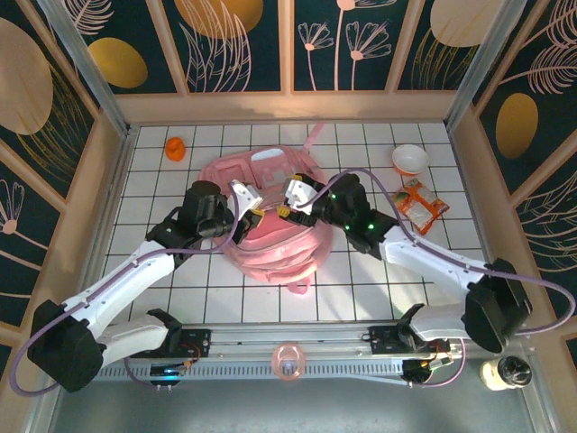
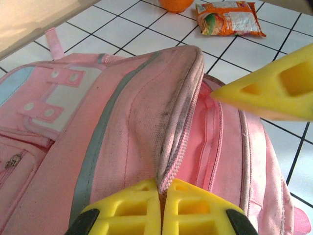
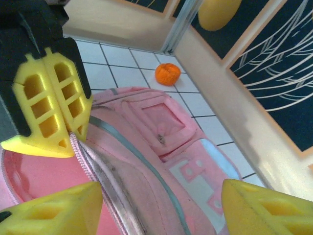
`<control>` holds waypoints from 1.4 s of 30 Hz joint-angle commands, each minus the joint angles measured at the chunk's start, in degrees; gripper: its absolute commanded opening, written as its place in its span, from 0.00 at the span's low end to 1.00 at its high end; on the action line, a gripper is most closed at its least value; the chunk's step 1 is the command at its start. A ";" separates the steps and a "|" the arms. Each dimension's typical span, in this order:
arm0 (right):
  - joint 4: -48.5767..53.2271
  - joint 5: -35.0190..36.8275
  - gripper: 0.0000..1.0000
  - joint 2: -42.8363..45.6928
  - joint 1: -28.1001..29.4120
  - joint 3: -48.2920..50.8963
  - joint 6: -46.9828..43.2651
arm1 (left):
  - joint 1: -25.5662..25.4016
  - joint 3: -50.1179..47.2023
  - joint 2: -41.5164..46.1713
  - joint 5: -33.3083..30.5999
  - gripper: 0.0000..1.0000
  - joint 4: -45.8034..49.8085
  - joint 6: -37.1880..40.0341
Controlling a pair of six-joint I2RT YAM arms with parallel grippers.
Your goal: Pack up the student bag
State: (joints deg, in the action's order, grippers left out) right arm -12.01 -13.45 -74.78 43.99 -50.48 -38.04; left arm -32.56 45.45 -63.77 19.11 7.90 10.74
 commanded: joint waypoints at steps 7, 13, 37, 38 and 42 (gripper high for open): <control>3.32 -9.61 0.54 -3.00 -3.47 -1.67 -1.26 | -0.25 -1.04 2.16 2.10 0.01 -6.14 0.37; 3.85 -9.14 0.51 -5.61 -3.47 -1.91 -3.78 | -0.29 -1.32 1.63 4.68 0.02 -7.22 -0.01; 5.47 -20.82 0.00 -5.17 -10.06 0.47 -7.40 | 24.47 -10.01 -1.45 33.35 0.80 -2.87 3.73; 5.43 -21.04 0.00 -5.04 -10.14 0.55 -7.39 | 25.10 -9.46 -2.02 34.06 0.80 -0.94 6.54; 4.99 -21.82 0.00 -4.47 -10.29 1.15 -7.30 | 26.47 -7.99 -4.14 35.54 0.77 5.23 18.71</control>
State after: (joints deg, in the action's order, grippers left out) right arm -6.11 -32.29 -82.00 34.37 -50.02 -45.80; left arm -6.94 35.40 -66.72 48.95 7.88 17.21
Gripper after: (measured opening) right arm 0.074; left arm 0.778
